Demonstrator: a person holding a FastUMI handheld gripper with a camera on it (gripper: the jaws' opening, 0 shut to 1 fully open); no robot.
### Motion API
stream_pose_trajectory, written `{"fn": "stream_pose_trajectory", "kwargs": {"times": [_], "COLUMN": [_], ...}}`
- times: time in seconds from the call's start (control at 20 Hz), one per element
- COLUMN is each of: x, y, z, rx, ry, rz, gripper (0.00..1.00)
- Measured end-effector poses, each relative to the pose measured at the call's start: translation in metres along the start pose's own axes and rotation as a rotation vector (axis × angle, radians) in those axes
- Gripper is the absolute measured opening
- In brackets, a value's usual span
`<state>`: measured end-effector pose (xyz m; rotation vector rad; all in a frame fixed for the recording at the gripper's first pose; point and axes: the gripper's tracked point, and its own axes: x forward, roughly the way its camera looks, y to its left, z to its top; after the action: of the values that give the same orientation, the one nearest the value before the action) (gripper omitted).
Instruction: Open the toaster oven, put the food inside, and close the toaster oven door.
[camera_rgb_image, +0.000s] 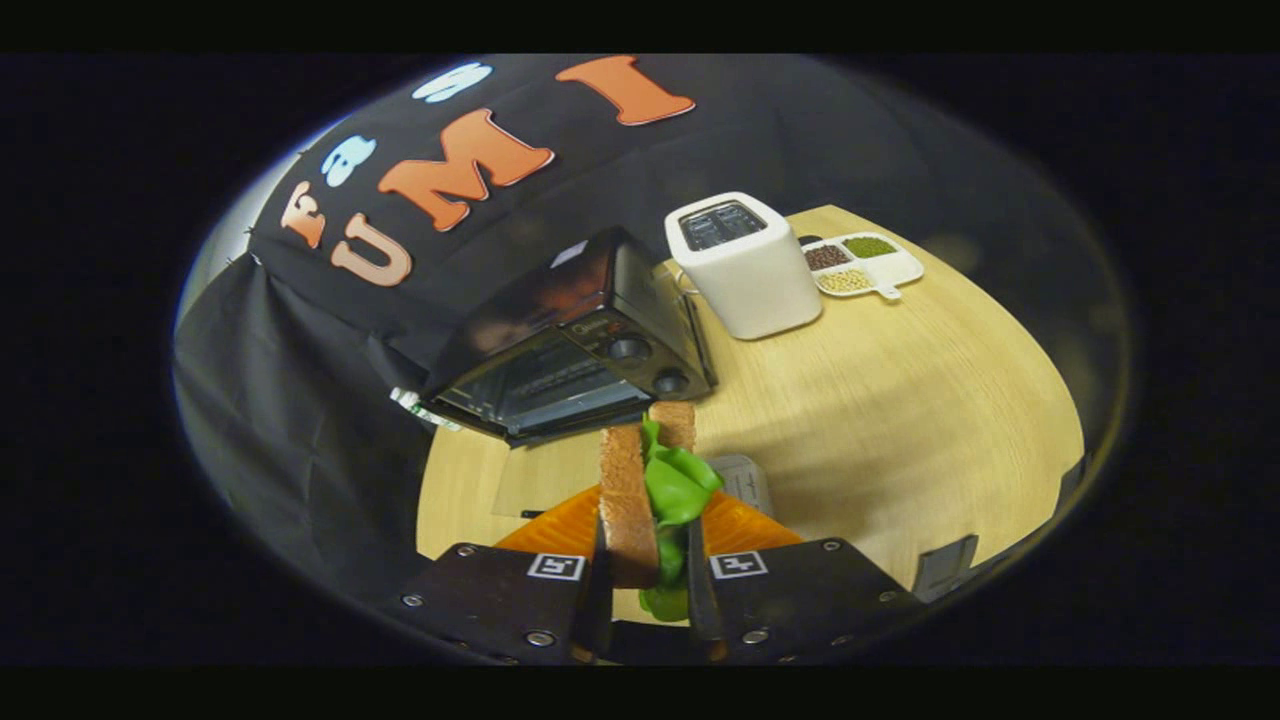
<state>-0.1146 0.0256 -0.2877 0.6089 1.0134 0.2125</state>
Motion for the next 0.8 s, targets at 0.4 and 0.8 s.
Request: {"fn": "stream_pose_trajectory", "kwargs": {"times": [0.4, 0.8], "x": [0.051, 0.111], "y": [0.075, 0.123], "z": [0.010, 0.020], "rx": [0.022, 0.073], "ry": [-0.013, -0.027], "rz": [0.096, 0.134], "gripper": [0.31, 0.31]}}
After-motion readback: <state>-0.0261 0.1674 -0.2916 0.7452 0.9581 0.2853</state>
